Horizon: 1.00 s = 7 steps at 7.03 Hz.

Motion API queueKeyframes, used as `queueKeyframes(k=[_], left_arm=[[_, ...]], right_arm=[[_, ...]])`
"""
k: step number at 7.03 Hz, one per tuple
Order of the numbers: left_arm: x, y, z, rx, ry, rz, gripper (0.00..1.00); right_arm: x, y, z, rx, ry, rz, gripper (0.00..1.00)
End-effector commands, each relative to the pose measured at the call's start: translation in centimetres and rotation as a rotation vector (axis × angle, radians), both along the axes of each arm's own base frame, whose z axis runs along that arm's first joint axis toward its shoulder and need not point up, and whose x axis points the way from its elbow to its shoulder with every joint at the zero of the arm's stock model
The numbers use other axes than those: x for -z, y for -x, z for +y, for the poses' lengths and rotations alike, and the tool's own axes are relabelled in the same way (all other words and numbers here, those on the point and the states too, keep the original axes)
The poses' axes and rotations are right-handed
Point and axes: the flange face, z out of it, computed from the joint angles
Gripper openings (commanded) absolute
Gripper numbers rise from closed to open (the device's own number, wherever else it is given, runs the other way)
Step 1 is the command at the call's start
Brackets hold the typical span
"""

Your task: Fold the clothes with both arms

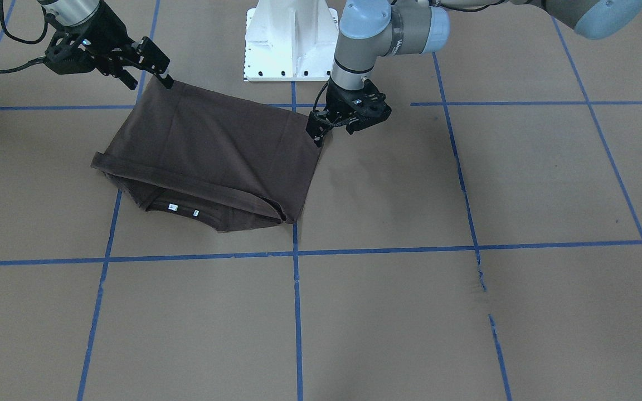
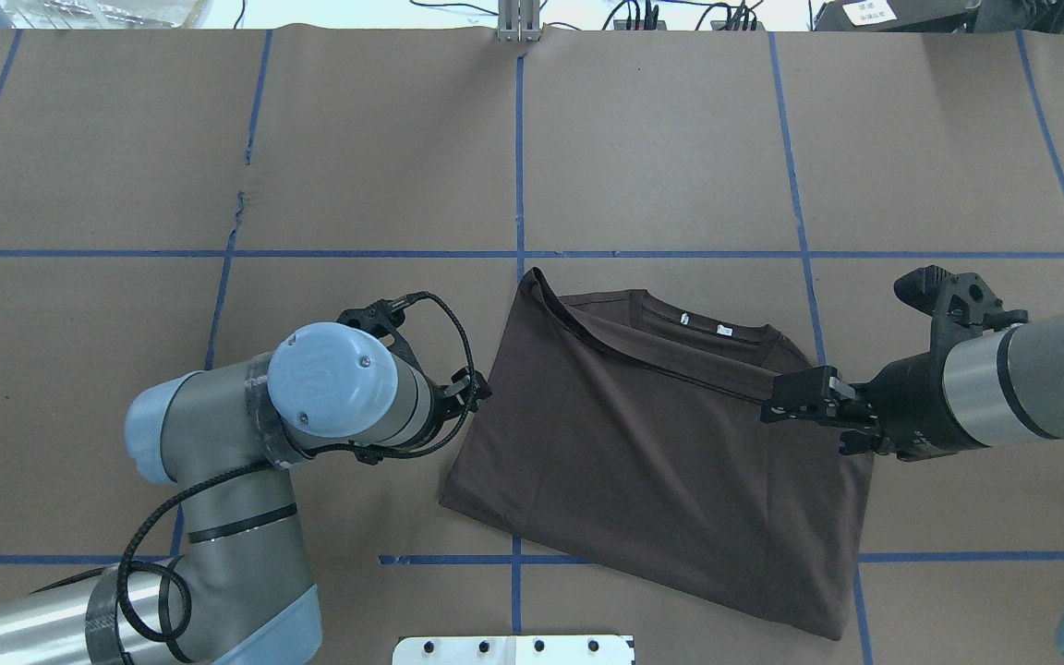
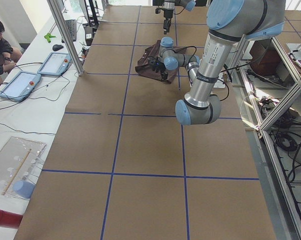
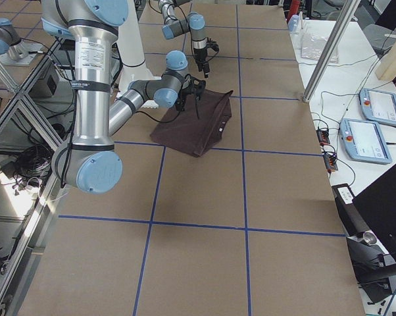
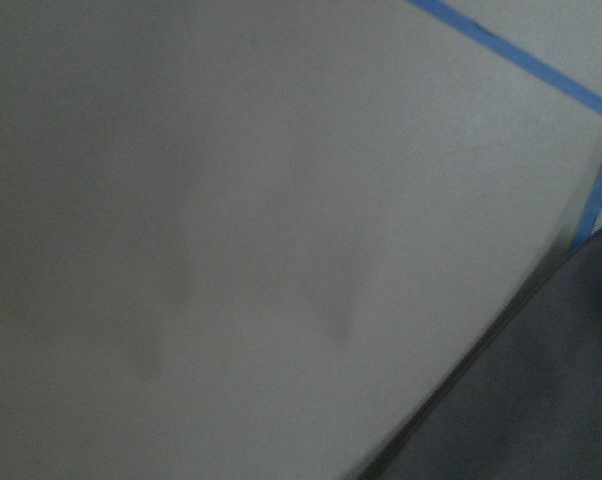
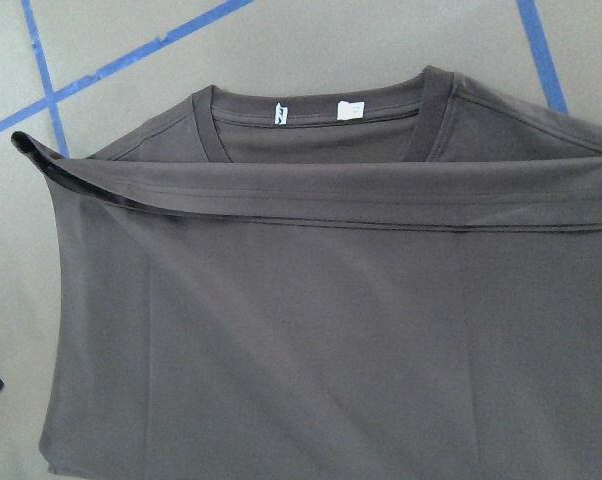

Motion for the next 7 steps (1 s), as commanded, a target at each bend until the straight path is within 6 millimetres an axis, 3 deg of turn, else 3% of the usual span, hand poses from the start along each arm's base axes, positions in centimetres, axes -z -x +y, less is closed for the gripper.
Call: queueKeyframes(k=[1,2,4,5,7], left_arm=[[-0.3,-2.4,4.0,0.005,0.07,-0.006,0.9],[-0.6,-3.2,4.8,0.0,0.073,-0.016,0.89],[-1.5,-4.3,4.6,0.016,0.097,-0.038,0.83],[-1.5,-4.3,4.6,0.019,0.099,-0.039,0.73],[-1.5,-4.2,4.4,0.039,0.095,-0.041,0.0]], right_arm=[[0.5,-0.1,-0.6,-0.014,-0.007,-0.009,1.0],[0.5,-0.2,-0.7,-0.017,-0.007,-0.01,1.0],[0.6,-0.3,-0.9,-0.022,-0.008,-0.011,1.0],[0.6,-0.4,-1.0,-0.024,-0.007,-0.012,1.0],[0.6,-0.5,-1.0,-0.022,-0.008,-0.014,1.0]])
